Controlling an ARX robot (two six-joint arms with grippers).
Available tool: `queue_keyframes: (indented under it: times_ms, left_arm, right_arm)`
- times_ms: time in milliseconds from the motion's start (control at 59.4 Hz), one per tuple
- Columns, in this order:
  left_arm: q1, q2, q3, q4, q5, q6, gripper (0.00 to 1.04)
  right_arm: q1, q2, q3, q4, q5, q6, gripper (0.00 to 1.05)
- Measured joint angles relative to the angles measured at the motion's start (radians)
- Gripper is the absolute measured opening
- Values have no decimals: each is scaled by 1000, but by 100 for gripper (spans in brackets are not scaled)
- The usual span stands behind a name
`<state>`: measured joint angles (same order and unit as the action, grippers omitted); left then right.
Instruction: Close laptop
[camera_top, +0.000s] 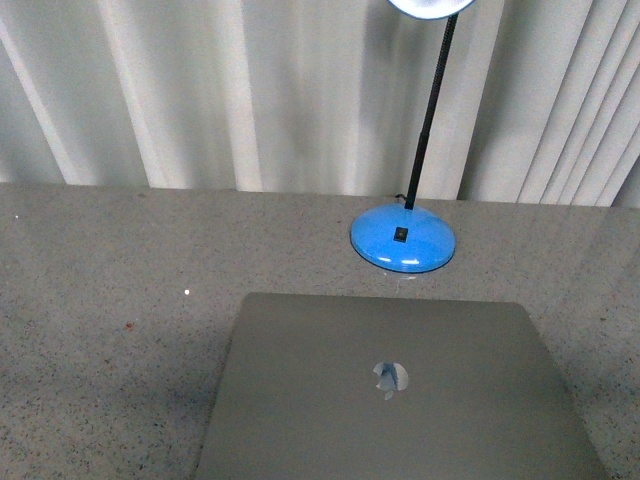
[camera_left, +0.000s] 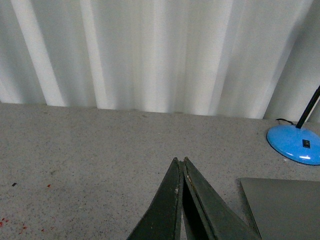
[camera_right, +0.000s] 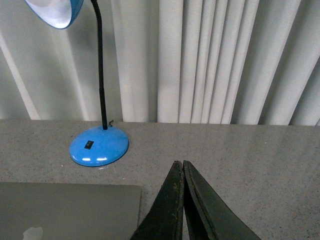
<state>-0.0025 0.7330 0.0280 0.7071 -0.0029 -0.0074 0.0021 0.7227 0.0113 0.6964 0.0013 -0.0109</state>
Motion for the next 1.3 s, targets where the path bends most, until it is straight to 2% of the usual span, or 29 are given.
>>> queue_keyframes:
  times_ms: [337,1028,1129,1297]
  left_arm:
    - [0,-281,-1,-256,1,0,4]
    - [0,-558,-1,-528,1,0,4]
    - [0,-685,-1,-690,2,0,4]
    - [0,-729,-1,-704,3,0,4]
  right_arm:
    - [0,-273,-5,-249,-2,0,3]
    - [0,-549,-5,-520,-2,0,3]
    - [0,-680,-5,-685,-3,0,3]
    - [0,-718,-5,-694,-3,0,3]
